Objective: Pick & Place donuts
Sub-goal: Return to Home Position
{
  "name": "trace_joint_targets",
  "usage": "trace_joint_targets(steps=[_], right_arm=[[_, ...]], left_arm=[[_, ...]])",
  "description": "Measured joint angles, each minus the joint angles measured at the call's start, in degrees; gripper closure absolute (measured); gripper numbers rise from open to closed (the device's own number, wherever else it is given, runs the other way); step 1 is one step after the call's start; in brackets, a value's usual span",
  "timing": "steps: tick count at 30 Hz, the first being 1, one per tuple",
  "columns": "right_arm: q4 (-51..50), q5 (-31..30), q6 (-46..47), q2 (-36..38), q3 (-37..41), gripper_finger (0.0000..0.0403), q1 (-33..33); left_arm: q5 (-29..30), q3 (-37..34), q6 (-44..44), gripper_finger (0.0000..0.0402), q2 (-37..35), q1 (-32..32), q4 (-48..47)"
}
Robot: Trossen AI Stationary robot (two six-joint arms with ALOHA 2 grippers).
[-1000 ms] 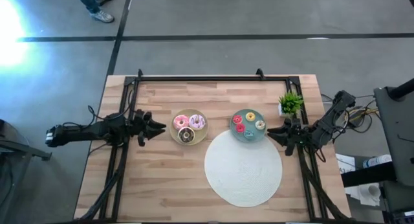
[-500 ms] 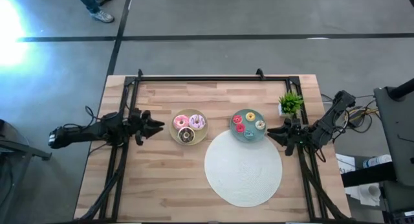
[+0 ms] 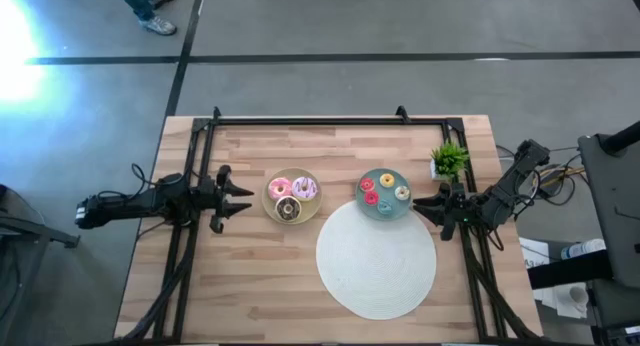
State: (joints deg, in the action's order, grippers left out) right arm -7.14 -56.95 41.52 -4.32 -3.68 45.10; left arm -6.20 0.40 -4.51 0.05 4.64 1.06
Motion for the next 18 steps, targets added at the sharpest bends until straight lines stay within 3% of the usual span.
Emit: trace_joint_targets(steps=[18], right_arm=[[0.0, 0.0, 0.0, 0.0, 0.0, 0.0284, 0.0]], left_arm=[[-0.1, 0.2, -6.8, 0.0273, 1.3, 0.0, 1.1]])
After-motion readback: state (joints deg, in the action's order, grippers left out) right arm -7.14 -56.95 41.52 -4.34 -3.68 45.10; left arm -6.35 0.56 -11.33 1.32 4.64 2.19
